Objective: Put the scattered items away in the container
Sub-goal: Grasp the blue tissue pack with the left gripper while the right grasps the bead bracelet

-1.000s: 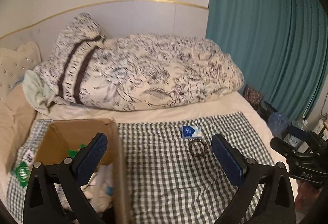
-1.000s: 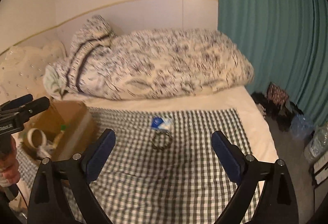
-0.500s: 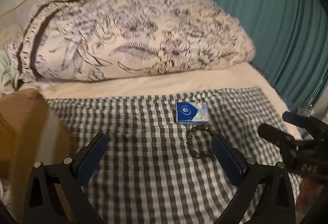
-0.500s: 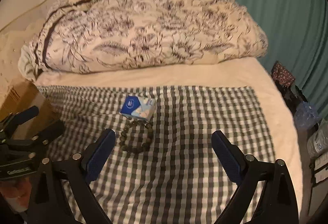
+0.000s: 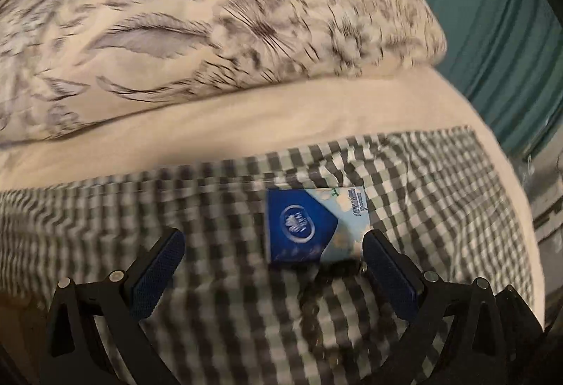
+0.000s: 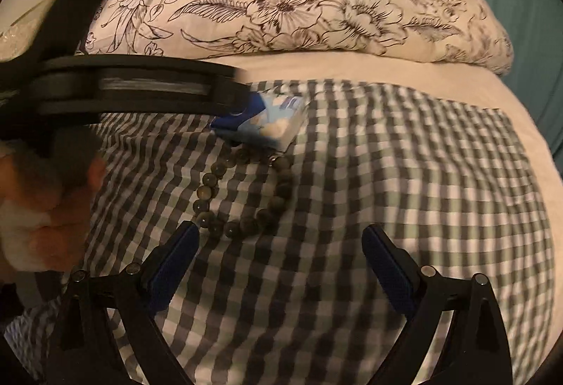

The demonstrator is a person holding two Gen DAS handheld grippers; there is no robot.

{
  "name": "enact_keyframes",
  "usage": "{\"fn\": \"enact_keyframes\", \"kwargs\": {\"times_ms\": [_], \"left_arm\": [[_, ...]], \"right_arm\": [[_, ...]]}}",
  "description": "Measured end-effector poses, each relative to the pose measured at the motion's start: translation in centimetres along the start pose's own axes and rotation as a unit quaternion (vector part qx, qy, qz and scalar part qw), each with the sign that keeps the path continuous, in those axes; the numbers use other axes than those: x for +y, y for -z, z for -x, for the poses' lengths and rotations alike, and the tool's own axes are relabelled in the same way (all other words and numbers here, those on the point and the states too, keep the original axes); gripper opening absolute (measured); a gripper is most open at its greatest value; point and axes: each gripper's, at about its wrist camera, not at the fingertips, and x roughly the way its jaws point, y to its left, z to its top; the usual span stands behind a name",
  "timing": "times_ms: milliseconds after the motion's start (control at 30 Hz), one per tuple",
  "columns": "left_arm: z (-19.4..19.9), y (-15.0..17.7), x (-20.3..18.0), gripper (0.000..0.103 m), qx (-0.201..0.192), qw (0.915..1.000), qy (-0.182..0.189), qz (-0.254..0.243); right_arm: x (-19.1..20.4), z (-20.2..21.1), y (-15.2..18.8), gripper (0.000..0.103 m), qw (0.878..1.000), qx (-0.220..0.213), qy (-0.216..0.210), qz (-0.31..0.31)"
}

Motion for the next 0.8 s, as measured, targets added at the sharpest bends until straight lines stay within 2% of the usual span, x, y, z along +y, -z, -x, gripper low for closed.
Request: {"fn": "enact_keyframes", "kwargs": {"times_ms": [133, 267, 333, 367, 467, 600, 800], "left_arm": [[-2.1, -0.7, -1.5, 0.103, 0.014, 0.9995, 0.004, -0.028], [-3.7, -1.1, -1.6, 0.103, 0.026, 0.9992, 0.001, -0.031], [-4.1, -1.0, -0.8, 0.089, 0.032, 0.9995, 0.005, -0.006], [-4.2, -1.0, -0.4, 0.073, 0.032, 0.9995, -0.003, 0.002], [-3.7, -1.0, 0.5, 0.073, 0.029, 0.9995, -0.002, 0.012], [-3.0, -0.6, 1.6, 0.072, 0.027, 0.9992, -0.022, 0.020], [-1.4, 0.3, 2.9, 0.072, 0.026, 0.9981, -0.035, 0.042]], "right_arm": [[0.3, -1.4, -0.3, 0.082, 1.000, 0.003, -0.001, 0.007], [0.5, -2.2, -0.8, 0.082, 1.000, -0.001, -0.001, 0.006], [0.6, -2.5, -1.0, 0.082, 1.000, -0.005, 0.002, 0.001], [0.7, -2.6, -1.1, 0.081, 1.000, -0.004, 0.005, 0.001], [1.1, -3.1, -1.3, 0.074, 1.000, 0.002, 0.028, 0.005], [1.7, -3.5, -1.6, 0.063, 0.998, 0.008, 0.060, 0.007], [0.9, -3.3, -1.6, 0.038, 0.996, 0.023, 0.083, -0.015]]}}
